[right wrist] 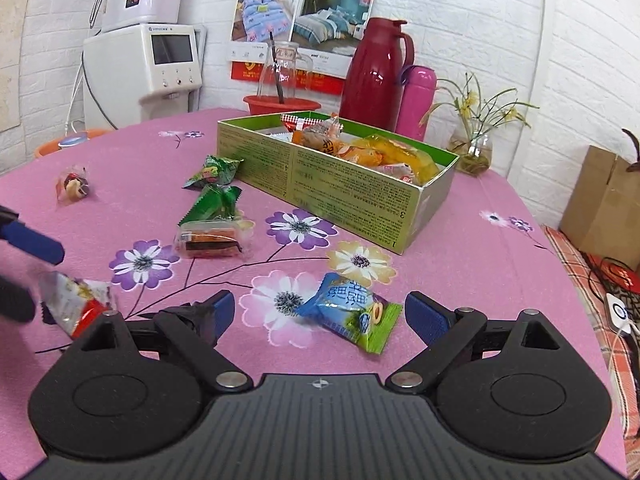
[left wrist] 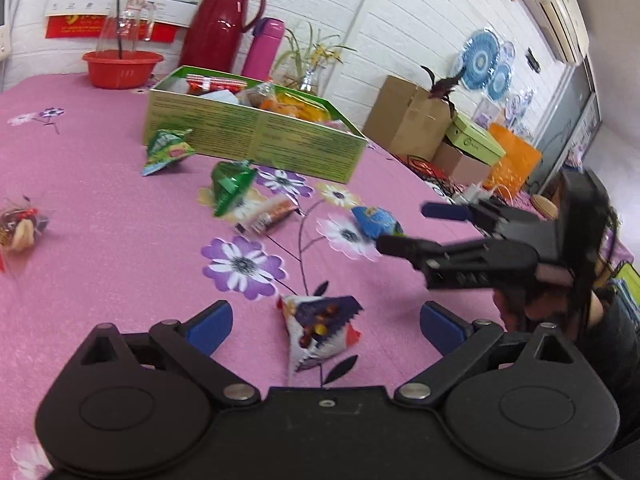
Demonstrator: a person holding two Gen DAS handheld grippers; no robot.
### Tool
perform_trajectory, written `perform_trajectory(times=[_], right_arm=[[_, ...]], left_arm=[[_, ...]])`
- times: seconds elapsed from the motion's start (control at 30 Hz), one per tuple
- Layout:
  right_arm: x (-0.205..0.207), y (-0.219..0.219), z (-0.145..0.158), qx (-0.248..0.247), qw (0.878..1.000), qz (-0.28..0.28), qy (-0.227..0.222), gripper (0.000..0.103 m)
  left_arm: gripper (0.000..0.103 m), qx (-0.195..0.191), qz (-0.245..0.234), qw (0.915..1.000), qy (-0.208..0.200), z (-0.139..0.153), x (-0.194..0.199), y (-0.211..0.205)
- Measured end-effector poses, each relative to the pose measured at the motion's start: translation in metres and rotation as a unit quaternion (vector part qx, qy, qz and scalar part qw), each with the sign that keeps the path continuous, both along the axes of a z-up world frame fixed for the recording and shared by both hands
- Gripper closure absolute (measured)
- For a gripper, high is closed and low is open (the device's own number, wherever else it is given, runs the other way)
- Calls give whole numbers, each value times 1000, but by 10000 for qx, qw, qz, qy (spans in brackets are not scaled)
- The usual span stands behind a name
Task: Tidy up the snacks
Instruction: 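Grasp the purple-white candy packet with the left tool while the right tool grasps the blue plum packet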
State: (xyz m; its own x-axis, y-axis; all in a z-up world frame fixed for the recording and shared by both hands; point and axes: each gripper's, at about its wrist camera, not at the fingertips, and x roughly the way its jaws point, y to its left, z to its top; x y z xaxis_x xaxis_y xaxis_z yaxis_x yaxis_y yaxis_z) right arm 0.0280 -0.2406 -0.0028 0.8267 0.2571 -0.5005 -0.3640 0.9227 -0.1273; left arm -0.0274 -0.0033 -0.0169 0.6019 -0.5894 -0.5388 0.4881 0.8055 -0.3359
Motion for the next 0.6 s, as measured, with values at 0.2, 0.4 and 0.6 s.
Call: perform_trajectory(times=[0.2, 0.4, 0.6], right_arm=[[35, -4, 1, 48, 9984, 566, 57, 0], [57, -10, -11, 347, 9946, 629, 753, 0], [35, -14, -15, 387, 9938, 476, 930, 0]], left_arm=[[30, 162, -85, 9996, 209, -13, 10, -14], [103, 138, 52, 9998, 163, -16, 19, -9], [103, 74, 283, 9994, 165, -15, 39, -4]])
